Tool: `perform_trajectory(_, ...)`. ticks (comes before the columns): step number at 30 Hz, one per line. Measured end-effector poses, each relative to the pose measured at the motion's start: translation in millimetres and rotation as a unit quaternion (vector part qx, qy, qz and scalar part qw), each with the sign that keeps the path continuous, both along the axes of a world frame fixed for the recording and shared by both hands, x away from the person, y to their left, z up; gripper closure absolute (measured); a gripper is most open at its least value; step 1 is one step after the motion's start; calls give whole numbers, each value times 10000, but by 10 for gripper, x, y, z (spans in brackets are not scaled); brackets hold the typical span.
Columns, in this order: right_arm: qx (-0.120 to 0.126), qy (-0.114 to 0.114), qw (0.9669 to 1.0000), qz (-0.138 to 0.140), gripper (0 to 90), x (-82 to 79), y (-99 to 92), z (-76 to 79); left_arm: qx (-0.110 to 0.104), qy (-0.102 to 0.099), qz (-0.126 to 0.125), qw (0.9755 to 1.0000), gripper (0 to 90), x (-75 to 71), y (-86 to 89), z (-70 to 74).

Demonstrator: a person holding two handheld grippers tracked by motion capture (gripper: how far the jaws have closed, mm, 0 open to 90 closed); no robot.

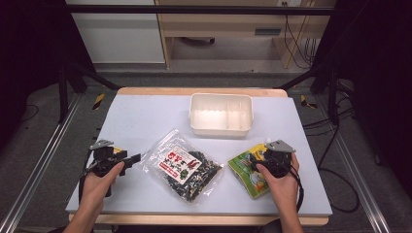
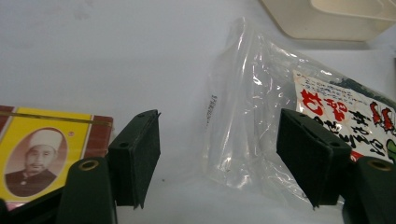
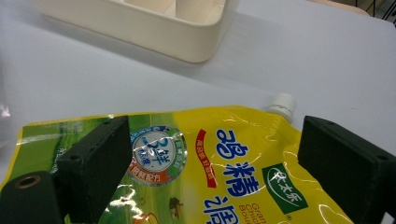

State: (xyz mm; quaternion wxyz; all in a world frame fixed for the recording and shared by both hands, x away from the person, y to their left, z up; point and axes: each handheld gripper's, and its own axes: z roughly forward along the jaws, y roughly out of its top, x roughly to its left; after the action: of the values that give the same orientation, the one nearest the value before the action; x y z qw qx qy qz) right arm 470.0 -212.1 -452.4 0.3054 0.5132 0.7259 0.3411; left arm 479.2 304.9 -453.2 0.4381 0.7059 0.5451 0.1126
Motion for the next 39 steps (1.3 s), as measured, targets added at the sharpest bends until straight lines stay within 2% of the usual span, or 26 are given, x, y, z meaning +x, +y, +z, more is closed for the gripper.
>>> perform_trajectory(5, -17, 17, 10000, 13, 105, 4, 0, -4, 116, 96, -8, 9999, 373, 30, -45, -35)
perform_trajectory(12, -25, 56, 10000, 24, 105, 8, 12, -11, 191, 308, -68, 9993, 409, 69, -98, -108)
perform_trajectory(15, -52, 51, 10000, 49, 106, 11, 11, -13, 117, 431, -61, 9990, 424, 84, -95, -142)
perform_trajectory(23, -61, 90, 9999, 64, 108, 16, 23, -23, -147, 566, -61, 9983, 468, 93, -83, -178)
perform_trajectory(28, -72, 106, 9999, 86, 109, 19, 29, -27, -374, 705, -194, 9966, 491, 84, -91, -199)
perform_trajectory(31, -85, 114, 9999, 95, 110, 19, 31, -27, -375, 754, -217, 9962, 500, 82, -97, -212)
perform_trajectory(36, -84, 116, 9998, 100, 111, 22, 33, -29, -435, 767, -221, 9959, 520, 81, -89, -215)
perform_trajectory(39, -75, 105, 9999, 104, 111, 25, 32, -28, -543, 688, -188, 9960, 588, 75, -63, -197)
